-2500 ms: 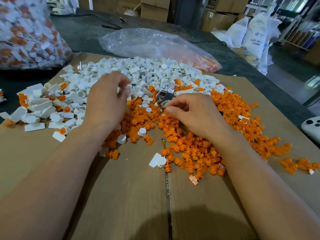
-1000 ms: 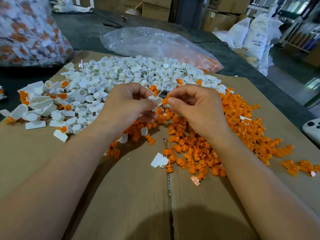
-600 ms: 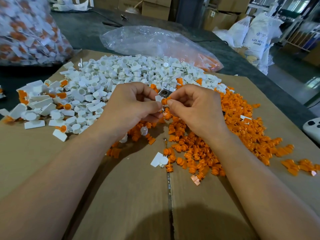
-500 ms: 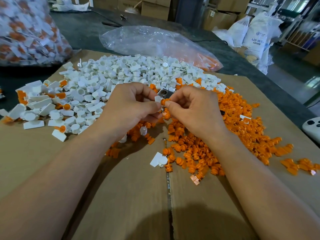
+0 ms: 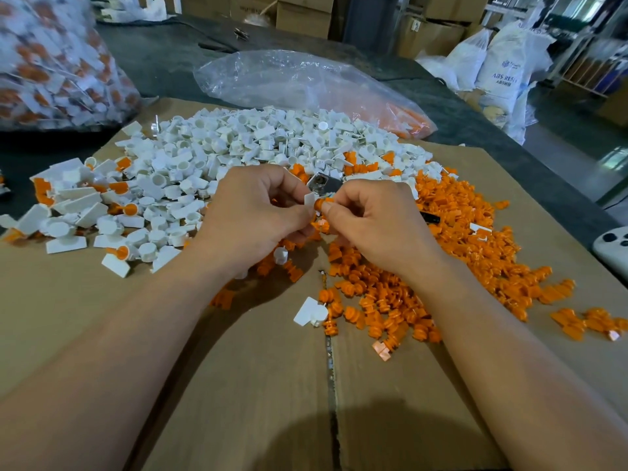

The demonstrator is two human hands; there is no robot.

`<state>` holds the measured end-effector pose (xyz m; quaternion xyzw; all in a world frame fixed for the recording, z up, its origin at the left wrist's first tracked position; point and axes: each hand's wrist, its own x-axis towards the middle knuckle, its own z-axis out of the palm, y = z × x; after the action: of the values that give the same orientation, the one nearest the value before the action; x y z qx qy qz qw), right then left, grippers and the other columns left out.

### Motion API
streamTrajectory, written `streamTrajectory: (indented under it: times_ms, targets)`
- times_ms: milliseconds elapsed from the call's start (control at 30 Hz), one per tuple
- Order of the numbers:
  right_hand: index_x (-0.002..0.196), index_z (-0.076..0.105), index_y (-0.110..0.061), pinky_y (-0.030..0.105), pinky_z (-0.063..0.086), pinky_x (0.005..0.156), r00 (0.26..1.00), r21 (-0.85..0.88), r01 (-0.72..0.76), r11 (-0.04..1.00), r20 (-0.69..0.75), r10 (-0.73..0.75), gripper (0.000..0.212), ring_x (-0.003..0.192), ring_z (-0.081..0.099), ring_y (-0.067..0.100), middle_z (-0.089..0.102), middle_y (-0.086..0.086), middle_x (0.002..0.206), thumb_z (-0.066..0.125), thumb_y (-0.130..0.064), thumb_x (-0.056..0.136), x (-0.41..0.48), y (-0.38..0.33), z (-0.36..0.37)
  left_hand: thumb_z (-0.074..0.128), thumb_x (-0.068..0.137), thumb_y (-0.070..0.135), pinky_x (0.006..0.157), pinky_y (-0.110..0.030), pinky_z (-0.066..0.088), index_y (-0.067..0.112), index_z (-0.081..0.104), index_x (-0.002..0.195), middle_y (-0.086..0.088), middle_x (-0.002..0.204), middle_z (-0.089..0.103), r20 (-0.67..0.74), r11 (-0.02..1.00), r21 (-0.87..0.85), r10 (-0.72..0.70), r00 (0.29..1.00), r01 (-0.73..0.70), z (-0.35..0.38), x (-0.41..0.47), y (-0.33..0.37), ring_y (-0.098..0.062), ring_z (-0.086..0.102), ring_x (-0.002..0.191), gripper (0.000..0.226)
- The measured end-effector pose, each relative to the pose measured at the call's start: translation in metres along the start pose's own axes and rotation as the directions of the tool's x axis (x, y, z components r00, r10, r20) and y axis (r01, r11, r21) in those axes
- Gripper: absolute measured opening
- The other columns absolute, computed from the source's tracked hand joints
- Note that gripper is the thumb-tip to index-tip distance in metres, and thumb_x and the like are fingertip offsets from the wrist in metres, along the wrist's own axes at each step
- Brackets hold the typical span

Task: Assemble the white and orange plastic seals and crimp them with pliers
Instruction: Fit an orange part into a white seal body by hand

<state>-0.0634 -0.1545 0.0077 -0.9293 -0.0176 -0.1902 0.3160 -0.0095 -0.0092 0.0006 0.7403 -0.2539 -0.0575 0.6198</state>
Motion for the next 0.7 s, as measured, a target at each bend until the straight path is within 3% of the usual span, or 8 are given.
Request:
streamTrajectory:
  times_ms: [167, 367, 500, 600, 700]
  targets:
    - [0.066, 0.058, -0.008, 0.031, 0.039, 0.051, 0.999, -0.085, 0.029, 0.996, -0.024, -0.031, 0.024, 0.051, 0.047, 0.014, 0.055, 0.001, 0.056, 0.06, -0.021, 0.086, -0.0007, -0.0003, 0.0031, 0.07, 0.079, 0.002, 0.053, -0.029, 0.058, 0.01, 0.064, 0.072, -0.004, 0.061, 0.068, -0.006, 1.0, 0.018, 0.004, 1.0, -0.004, 0.0018, -0.0015, -0.0006, -0.012, 0.066, 0.051, 0.012]
    - [0.071, 0.058, -0.005, 0.027, 0.033, 0.05, 0.998, -0.119, 0.063, 0.991, 0.002, -0.063, 0.024, 0.049, 0.04, 0.008, 0.05, 0.0, 0.054, 0.058, -0.021, 0.088, -0.0005, 0.0022, 0.0037, 0.069, 0.079, 0.002, 0.046, -0.021, 0.053, 0.01, 0.063, 0.071, 0.001, 0.056, 0.067, -0.015, 1.0, 0.01, -0.003, 1.0, 0.003, 0.0022, -0.0009, -0.0002, -0.008, 0.064, 0.047, 0.014]
    - [0.077, 0.059, -0.003, 0.028, 0.034, 0.052, 0.993, -0.103, 0.117, 0.988, 0.044, -0.113, 0.021, 0.054, 0.043, 0.012, 0.052, 0.003, 0.06, 0.057, -0.021, 0.09, -0.0011, 0.0026, 0.0034, 0.069, 0.08, 0.003, 0.049, -0.035, 0.056, 0.013, 0.063, 0.069, -0.001, 0.058, 0.067, -0.047, 1.0, 0.009, -0.001, 0.999, 0.001, 0.0009, -0.0009, -0.0017, -0.012, 0.065, 0.049, 0.016]
    - [0.078, 0.059, -0.004, 0.029, 0.034, 0.052, 0.987, -0.077, 0.157, 0.985, 0.042, -0.154, 0.019, 0.055, 0.043, 0.012, 0.05, -0.001, 0.061, 0.057, -0.019, 0.09, -0.0011, 0.0032, 0.0038, 0.068, 0.08, 0.002, 0.051, -0.025, 0.055, 0.016, 0.061, 0.068, 0.004, 0.053, 0.064, -0.077, 0.999, 0.024, 0.03, 0.997, -0.028, 0.0009, -0.0005, -0.0024, -0.01, 0.064, 0.048, 0.02]
    - [0.079, 0.06, -0.003, 0.033, 0.037, 0.055, 0.985, -0.041, 0.175, 0.984, 0.022, -0.174, 0.02, 0.059, 0.049, 0.017, 0.057, 0.007, 0.066, 0.057, -0.019, 0.089, -0.0003, 0.0049, 0.0028, 0.069, 0.079, 0.004, 0.049, -0.018, 0.052, 0.018, 0.061, 0.068, 0.004, 0.052, 0.063, -0.086, 0.998, 0.031, 0.06, 0.994, -0.058, 0.0014, -0.0017, -0.0015, -0.007, 0.062, 0.047, 0.02]
